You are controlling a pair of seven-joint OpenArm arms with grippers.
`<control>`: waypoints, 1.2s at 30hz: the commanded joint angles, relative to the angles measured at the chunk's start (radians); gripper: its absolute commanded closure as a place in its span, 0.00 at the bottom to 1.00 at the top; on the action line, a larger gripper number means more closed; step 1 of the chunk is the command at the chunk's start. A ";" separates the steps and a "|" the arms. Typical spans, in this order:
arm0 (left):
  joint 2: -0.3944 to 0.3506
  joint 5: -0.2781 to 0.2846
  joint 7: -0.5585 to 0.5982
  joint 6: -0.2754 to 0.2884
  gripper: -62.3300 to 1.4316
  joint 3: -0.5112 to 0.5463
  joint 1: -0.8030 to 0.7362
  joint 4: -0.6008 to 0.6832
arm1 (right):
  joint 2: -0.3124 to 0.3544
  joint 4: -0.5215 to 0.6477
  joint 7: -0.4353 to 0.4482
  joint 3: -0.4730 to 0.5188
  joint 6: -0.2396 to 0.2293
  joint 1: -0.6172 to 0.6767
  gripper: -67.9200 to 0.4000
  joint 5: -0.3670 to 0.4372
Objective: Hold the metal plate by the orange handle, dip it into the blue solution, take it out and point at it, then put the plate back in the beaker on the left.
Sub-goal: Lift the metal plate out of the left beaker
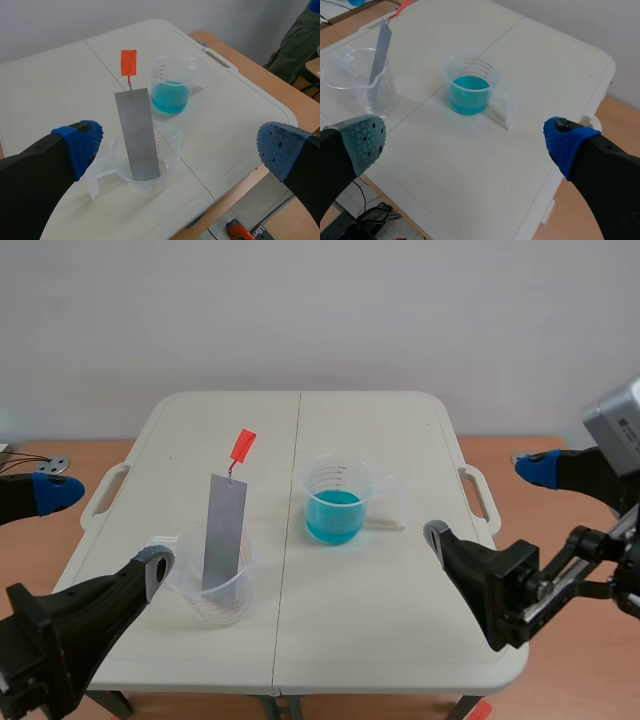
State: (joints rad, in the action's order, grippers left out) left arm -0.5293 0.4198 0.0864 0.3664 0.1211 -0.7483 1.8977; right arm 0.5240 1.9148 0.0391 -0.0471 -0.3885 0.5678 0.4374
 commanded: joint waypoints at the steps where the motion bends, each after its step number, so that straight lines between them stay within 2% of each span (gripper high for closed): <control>1: -0.003 0.005 0.017 -0.005 0.06 0.001 -0.002 0.016 | 0.007 -0.002 0.008 -0.015 -0.001 -0.033 0.03 0.022; 3: -0.003 0.003 0.017 -0.005 0.42 0.001 -0.002 0.016 | 0.007 -0.010 0.008 -0.043 -0.001 -0.059 0.03 0.042; 5: -0.003 0.002 0.017 -0.005 0.71 0.001 -0.002 0.016 | 0.002 -0.017 0.008 -0.066 0.000 -0.085 0.03 0.063; 7: -0.003 0.002 0.017 -0.005 0.90 0.001 -0.002 0.016 | -0.010 -0.025 0.008 -0.087 0.000 -0.111 0.03 0.072; 8: -0.003 0.002 0.017 -0.005 0.94 0.001 -0.002 0.016 | -0.019 -0.030 0.006 -0.097 0.000 -0.127 0.03 0.072; 14: -0.003 0.003 0.018 -0.018 0.93 0.001 -0.026 0.015 | -0.069 -0.090 -0.038 -0.163 0.000 -0.242 0.03 0.072; 23: -0.003 0.002 0.017 -0.193 0.93 0.003 -0.250 0.015 | -0.127 -0.289 -0.041 -0.303 -0.002 -0.420 0.03 0.149; 28: -0.003 0.002 0.016 -0.269 0.93 0.003 -0.383 0.015 | -0.160 -0.391 -0.041 -0.368 -0.032 -0.518 0.03 0.178; 33: -0.003 0.002 -0.039 -0.298 0.93 0.003 -0.464 0.012 | -0.187 -0.458 -0.041 -0.423 -0.050 -0.605 0.03 0.208; 36: -0.003 0.003 -0.089 -0.294 0.93 0.003 -0.462 -0.011 | -0.206 -0.496 -0.041 -0.453 -0.051 -0.654 0.03 0.225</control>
State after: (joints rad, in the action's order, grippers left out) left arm -0.5323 0.4171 -0.0090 0.0708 0.1211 -1.2259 1.8900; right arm 0.3233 1.4101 -0.0135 -0.4992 -0.4335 -0.0624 0.6449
